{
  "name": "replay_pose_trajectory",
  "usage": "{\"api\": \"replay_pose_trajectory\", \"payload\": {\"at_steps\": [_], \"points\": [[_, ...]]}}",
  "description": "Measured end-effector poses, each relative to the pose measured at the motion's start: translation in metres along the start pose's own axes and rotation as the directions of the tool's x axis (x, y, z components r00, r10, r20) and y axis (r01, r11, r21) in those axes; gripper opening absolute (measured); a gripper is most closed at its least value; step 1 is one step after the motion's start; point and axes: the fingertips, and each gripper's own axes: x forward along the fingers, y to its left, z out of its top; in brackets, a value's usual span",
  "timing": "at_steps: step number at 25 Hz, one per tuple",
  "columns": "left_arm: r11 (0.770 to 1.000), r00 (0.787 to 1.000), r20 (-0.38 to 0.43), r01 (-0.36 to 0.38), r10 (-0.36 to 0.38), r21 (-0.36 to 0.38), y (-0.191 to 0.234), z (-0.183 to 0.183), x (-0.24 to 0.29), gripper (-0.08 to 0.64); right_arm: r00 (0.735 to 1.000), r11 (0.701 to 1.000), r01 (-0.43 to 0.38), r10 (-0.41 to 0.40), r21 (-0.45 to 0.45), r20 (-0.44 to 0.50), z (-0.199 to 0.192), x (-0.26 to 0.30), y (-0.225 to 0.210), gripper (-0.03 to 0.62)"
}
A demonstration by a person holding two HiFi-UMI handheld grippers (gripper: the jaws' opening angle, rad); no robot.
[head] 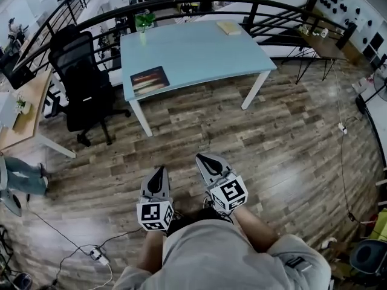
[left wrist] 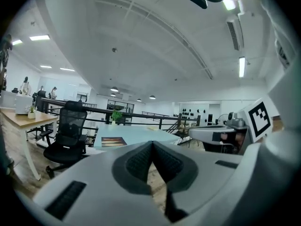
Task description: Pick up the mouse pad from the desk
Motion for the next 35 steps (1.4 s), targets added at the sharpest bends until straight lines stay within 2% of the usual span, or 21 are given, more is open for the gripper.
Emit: {"api": "replay_pose_trajectory", "payload": {"at_steps": [6,15,21,26,35], "points": [[1.000,0.999,-0.044,0.007,-0.008,-0.027,0.022,-0.014,-0.009,0.012,0.999,1.000,0.000,0.001,0.021,-0.044,-0.014,0.013,0.018,0.005],[1.000,0.997,-0.076,0.030,-0.031,-0.009,0.045,-0.026,-0.019,0.012,0.997,1.000,0.027,-0.027,0.011,-0.076,-0.025,0.029,0.048,0.028],[0.999,0.993,-0.109,0.030,-0.034,-0.040,0.069,-0.039,-0.010,0.022,0.993,0.999,0.044,-0.041,0.023,-0.113,-0.038,0.047,0.047,0.034],[0.999,0.990,-0.139,0.023,-0.027,-0.036,0.080,-0.045,0.020,0.042,0.992,0.999,0.034,-0.030,0.037,-0.123,-0.047,0.073,0.023,0.034],[0.999,0.979,-0.196,-0.053,0.049,-0.014,0.121,-0.035,0.106,0.052,0.992,0.998,-0.037,0.043,0.056,-0.119,-0.048,0.150,-0.045,0.034]]}}
